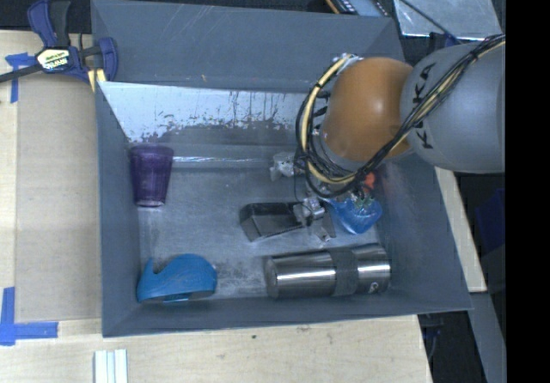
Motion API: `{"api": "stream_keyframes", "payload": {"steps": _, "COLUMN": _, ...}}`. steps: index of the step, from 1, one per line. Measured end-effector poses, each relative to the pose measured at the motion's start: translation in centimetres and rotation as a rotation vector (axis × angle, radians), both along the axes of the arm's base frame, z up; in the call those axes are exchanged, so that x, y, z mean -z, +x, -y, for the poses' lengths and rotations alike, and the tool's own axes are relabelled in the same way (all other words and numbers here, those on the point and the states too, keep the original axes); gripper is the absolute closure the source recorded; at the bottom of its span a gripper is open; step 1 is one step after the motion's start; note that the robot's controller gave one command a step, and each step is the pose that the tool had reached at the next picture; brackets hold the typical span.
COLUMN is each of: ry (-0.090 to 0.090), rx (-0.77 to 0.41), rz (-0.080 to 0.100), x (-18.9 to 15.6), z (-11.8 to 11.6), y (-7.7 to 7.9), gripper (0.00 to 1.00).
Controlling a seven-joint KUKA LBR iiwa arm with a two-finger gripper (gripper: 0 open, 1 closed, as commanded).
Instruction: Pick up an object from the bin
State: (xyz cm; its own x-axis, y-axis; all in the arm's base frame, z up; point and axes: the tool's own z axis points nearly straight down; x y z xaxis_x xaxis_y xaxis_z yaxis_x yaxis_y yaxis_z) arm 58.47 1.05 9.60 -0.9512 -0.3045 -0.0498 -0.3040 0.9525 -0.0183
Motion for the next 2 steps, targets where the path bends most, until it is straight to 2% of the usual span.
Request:
{"api": "stream_keyframes", "payload": {"steps": 1, "ry": -0.002, "rx": 0.014, "rz": 0.007, "x": 2.1, "z": -1.3, "y": -1.9, "gripper": 0.0}}
{"api": "stream_keyframes", "payload": {"steps": 2, "ry": -0.01, "rx": -0.129, "rz": 0.01, "x": 2.0, "z": -2.7, "y": -1.6, "gripper": 1.0}}
